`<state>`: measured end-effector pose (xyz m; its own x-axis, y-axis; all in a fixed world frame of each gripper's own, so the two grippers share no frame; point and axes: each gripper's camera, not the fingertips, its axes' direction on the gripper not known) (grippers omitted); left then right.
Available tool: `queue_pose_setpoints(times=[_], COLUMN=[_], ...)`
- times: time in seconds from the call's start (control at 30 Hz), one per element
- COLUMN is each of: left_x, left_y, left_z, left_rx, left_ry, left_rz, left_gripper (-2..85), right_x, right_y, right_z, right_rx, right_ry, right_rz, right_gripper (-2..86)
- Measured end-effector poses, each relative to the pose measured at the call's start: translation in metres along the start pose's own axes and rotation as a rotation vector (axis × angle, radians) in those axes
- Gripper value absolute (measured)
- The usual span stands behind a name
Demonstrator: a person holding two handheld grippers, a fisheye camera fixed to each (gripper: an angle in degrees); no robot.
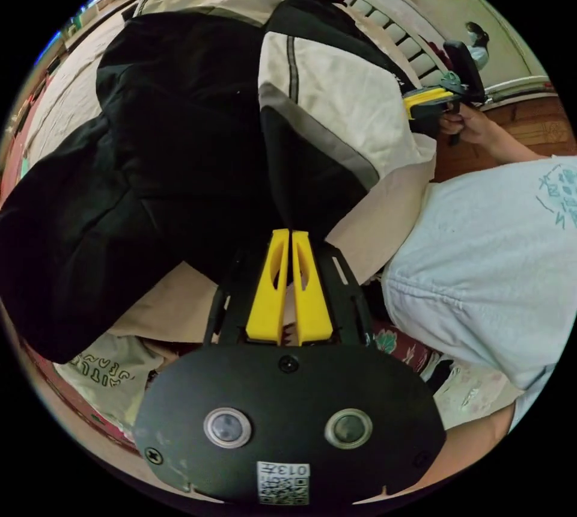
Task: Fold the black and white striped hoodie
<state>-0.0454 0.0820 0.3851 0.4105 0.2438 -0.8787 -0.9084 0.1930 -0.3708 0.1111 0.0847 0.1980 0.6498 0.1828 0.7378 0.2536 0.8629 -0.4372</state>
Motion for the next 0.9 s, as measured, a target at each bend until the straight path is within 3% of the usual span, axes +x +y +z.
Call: queue_pose_setpoints(times=[0.1, 0.23, 0.33, 0.53, 0.67, 0.77, 0.9], left_x=[0.004, -0.005, -0.007, -0.006, -0.005, 0.010, 0.030], left_y=[0.020, 0.028, 0.032, 0.055, 0.056, 0.027, 0.008], left_z=[-0.014, 0.026, 0.047, 0.009, -0.030, -0.004, 0.050], left_rx=[0.041, -0.056, -0.080, 0.011, 0.229, 0.158, -0.016], left_ry=[0.034, 0.145, 0.158, 0.194, 0.204, 0.137, 0.022], left_rz=[0.012, -0.014, -0.057, -0.090, -0.134, -0.123, -0.099], left_gripper=[-0.1, 0.0, 0.5, 5.2, 9.6, 8.8, 2.0], right_x=[-0.014, 0.009, 0.005, 0.009, -0.001, -0.014, 0.003], right_y=[0.010, 0.014, 0.026, 0.073, 0.088, 0.093, 0.101], right_z=[-0.011, 0.043, 0.020, -0.046, -0.049, -0.028, -0.001], right_rx=[0.092, -0.161, -0.069, 0.022, -0.014, -0.088, -0.191], right_ry=[-0.032, 0.043, 0.003, 0.245, 0.285, 0.240, 0.373], right_rz=[-0.074, 0.077, 0.106, 0.200, 0.179, 0.132, 0.241], right_gripper=[1.2, 1.0, 0.9, 2.4, 2.0, 1.3, 0.4])
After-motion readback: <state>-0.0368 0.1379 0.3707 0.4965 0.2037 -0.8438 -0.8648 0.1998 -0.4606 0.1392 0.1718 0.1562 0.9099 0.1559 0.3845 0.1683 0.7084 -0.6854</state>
